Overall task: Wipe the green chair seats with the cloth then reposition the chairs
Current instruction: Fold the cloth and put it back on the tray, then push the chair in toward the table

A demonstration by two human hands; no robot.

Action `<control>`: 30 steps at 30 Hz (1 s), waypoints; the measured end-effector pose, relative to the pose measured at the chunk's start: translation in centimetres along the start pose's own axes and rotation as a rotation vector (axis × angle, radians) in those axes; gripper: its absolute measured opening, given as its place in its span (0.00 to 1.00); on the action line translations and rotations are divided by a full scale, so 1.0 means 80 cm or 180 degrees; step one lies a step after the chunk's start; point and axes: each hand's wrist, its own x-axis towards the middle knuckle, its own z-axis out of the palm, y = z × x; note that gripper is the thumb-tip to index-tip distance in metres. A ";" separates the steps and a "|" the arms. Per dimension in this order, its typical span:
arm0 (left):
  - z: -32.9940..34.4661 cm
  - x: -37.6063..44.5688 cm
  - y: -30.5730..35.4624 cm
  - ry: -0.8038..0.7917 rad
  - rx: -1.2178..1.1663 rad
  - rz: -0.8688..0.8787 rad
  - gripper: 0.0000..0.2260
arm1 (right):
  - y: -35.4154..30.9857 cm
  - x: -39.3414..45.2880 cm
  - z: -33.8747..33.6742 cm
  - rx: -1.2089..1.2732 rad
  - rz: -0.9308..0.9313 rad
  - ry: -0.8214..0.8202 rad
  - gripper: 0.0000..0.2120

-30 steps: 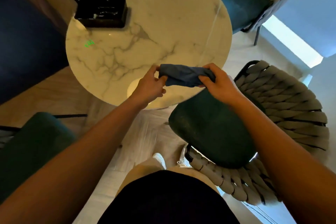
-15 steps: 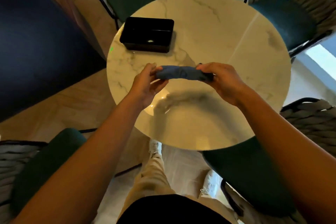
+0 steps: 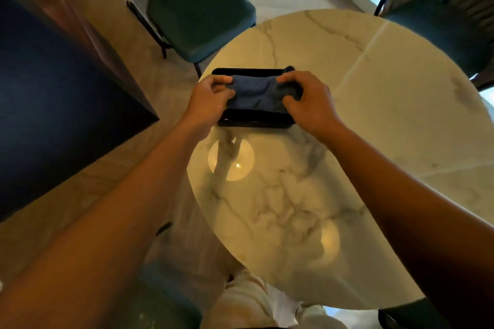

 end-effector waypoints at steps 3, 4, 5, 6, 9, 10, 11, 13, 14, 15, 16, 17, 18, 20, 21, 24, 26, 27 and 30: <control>-0.005 0.032 -0.013 -0.0076 0.0563 0.0199 0.11 | 0.015 0.025 0.018 -0.0414 -0.0021 -0.0645 0.22; -0.004 0.038 -0.021 -0.0102 0.0931 0.0407 0.13 | 0.021 0.032 0.022 -0.0609 -0.0041 -0.0910 0.23; -0.003 0.040 -0.027 -0.0175 0.1287 0.0630 0.14 | 0.026 0.037 0.026 -0.0784 -0.0064 -0.1094 0.23; 0.001 0.041 -0.032 -0.0286 0.1549 0.0797 0.16 | 0.029 0.040 0.028 -0.0916 -0.0082 -0.1190 0.23; 0.014 0.036 -0.042 -0.0567 0.1859 0.1039 0.17 | 0.035 0.039 0.026 -0.0997 -0.0054 -0.1229 0.22; 0.019 0.035 -0.043 -0.0604 0.1915 0.1092 0.17 | 0.035 0.035 0.022 -0.0987 -0.0019 -0.1217 0.22; 0.024 0.031 -0.043 -0.0647 0.1978 0.1157 0.17 | 0.035 0.031 0.018 -0.0979 0.0008 -0.1189 0.22; 0.035 0.024 -0.040 -0.0761 0.2147 0.1306 0.16 | 0.035 0.020 0.006 -0.0994 0.0023 -0.1096 0.21; 0.042 0.021 -0.039 -0.0834 0.2233 0.1387 0.16 | 0.035 0.014 -0.002 -0.1012 0.0041 -0.1048 0.22; 0.049 0.016 -0.035 -0.0914 0.2334 0.1474 0.16 | 0.035 0.006 -0.011 -0.1024 0.0088 -0.0995 0.22; 0.057 0.010 -0.032 -0.0971 0.2456 0.1561 0.17 | 0.034 -0.004 -0.021 -0.1047 0.0164 -0.0953 0.23; 0.066 0.003 -0.027 -0.1004 0.2584 0.1661 0.17 | 0.033 -0.016 -0.031 -0.1080 0.0249 -0.0928 0.24; 0.077 -0.004 -0.023 -0.1041 0.2701 0.1761 0.16 | 0.032 -0.030 -0.043 -0.1114 0.0334 -0.0934 0.25; 0.101 -0.023 -0.016 -0.1179 0.2845 0.1966 0.16 | 0.031 -0.065 -0.065 -0.1134 0.0481 -0.0974 0.28; 0.115 -0.035 -0.013 -0.1276 0.2880 0.2082 0.16 | 0.034 -0.084 -0.075 -0.1133 0.0561 -0.0944 0.28; 0.160 -0.068 -0.013 -0.1603 0.2887 0.2422 0.16 | 0.052 -0.147 -0.106 -0.1112 0.0836 -0.0690 0.29; 0.194 -0.092 -0.016 -0.1764 0.2951 0.2574 0.16 | 0.069 -0.195 -0.127 -0.1118 0.1074 -0.0551 0.31; 0.212 -0.104 -0.017 -0.1847 0.2986 0.2677 0.16 | 0.076 -0.219 -0.138 -0.1104 0.1206 -0.0471 0.31; 0.262 -0.143 -0.024 -0.2179 0.2991 0.2967 0.17 | 0.093 -0.293 -0.168 -0.0920 0.1606 -0.0259 0.31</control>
